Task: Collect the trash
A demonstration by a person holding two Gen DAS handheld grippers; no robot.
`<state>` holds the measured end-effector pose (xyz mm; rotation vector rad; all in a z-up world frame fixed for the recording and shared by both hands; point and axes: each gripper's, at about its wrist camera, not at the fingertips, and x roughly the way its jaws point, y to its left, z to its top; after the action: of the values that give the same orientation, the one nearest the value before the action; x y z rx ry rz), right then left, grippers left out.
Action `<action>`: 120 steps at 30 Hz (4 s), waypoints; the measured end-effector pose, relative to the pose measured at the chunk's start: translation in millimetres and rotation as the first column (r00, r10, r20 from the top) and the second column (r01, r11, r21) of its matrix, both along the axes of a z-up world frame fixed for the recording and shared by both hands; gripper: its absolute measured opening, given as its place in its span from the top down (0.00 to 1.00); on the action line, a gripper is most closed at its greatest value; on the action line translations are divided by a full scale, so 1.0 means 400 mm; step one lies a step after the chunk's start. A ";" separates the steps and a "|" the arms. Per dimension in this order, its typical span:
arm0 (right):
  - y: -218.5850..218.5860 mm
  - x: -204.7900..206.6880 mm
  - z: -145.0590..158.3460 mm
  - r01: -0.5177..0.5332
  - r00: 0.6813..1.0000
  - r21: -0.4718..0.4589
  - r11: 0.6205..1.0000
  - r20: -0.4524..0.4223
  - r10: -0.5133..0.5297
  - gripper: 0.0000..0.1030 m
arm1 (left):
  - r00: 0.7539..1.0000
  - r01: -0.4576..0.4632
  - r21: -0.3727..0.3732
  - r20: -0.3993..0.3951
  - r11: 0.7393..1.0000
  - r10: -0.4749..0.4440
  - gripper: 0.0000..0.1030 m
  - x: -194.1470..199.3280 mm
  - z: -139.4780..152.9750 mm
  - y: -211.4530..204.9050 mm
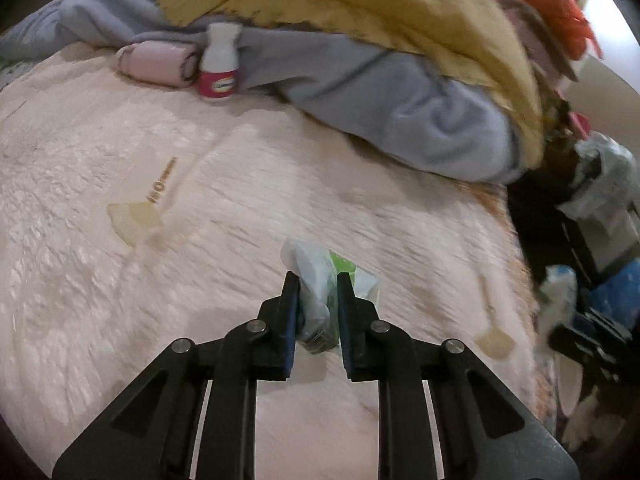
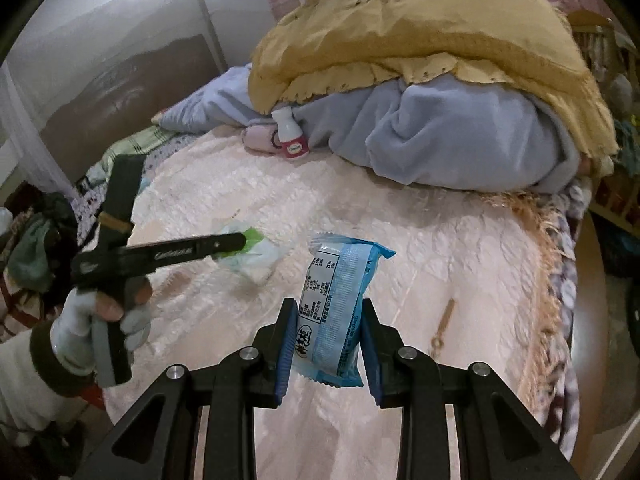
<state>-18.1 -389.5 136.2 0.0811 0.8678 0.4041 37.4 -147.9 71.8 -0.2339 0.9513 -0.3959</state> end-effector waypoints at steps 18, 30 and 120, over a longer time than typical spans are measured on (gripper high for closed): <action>-0.198 -0.275 0.061 0.163 0.985 -0.093 0.982 0.064 -0.157 0.72 | 0.954 0.242 0.102 0.156 0.965 -0.256 0.85 -0.234 0.190 -0.347; -0.378 -0.410 0.053 0.310 0.950 -0.077 0.948 0.051 -0.307 0.72 | 0.900 0.370 0.153 0.184 0.916 -0.395 0.85 -0.319 0.208 -0.551; -0.657 -0.670 0.003 0.731 0.682 -0.088 0.676 0.068 -0.728 0.48 | 0.779 0.514 0.177 0.312 0.839 -0.543 0.37 -0.499 0.139 -0.940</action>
<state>-285.9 -652.4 137.6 0.3136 0.7563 -0.4094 -162.1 -523.9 127.2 0.1921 0.6607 -0.8892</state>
